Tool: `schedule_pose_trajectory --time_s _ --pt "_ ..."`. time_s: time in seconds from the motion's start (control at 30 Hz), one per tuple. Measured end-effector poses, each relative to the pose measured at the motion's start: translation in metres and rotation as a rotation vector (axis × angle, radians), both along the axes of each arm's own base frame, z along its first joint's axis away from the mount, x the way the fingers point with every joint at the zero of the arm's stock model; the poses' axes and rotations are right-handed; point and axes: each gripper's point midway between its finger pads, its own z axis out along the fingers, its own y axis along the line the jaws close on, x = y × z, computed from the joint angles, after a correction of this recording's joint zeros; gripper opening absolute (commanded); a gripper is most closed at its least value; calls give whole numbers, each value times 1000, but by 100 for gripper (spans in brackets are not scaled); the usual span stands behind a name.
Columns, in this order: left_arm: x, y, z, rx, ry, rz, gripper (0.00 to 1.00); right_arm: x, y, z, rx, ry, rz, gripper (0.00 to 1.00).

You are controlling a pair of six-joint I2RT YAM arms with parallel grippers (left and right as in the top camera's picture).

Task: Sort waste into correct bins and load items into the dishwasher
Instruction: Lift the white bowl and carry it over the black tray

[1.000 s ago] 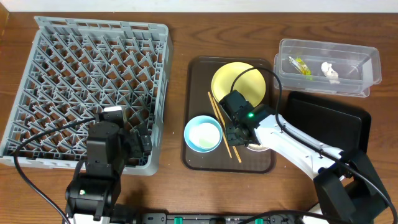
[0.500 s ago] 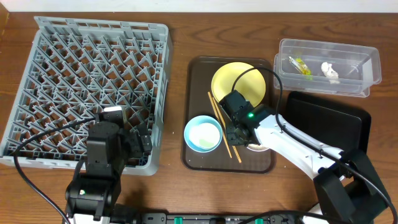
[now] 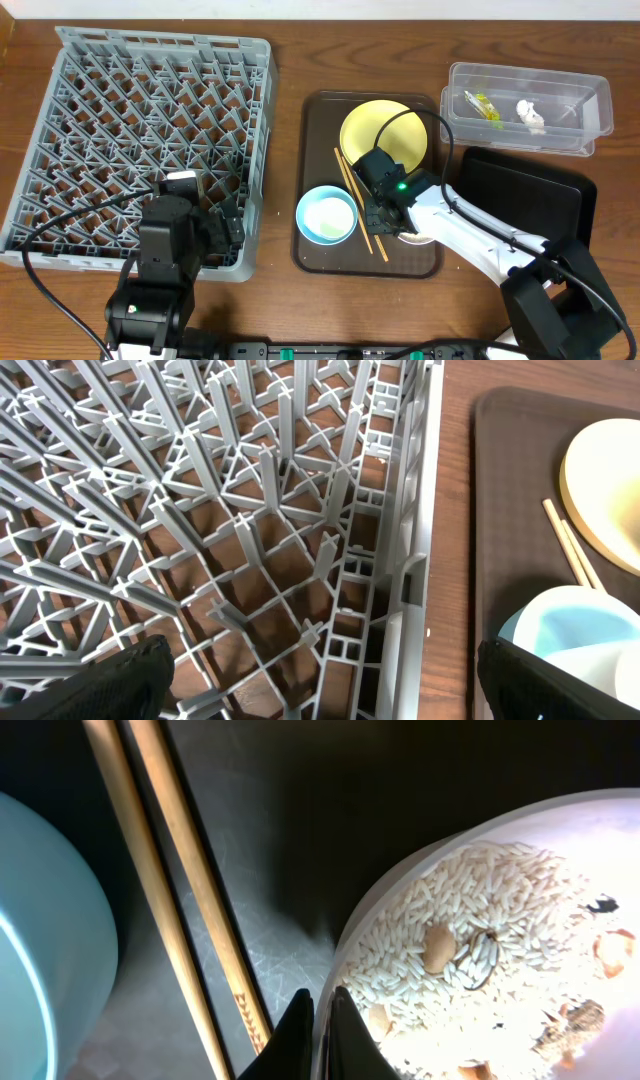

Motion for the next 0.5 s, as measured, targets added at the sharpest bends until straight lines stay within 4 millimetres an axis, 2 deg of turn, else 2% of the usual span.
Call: schedule_pose_trajectory --time_s 0.1,0.23,0.4,0.5 --pt "0 0 0 0 0 0 99 -1 -1 6 -15 16 21 1" --pt "0 0 0 0 0 0 99 7 6 27 5 18 49 1" --pt "0 0 0 0 0 0 99 31 17 75 113 -49 66 1" --pt "0 0 0 0 0 0 99 45 9 96 168 -76 32 1"
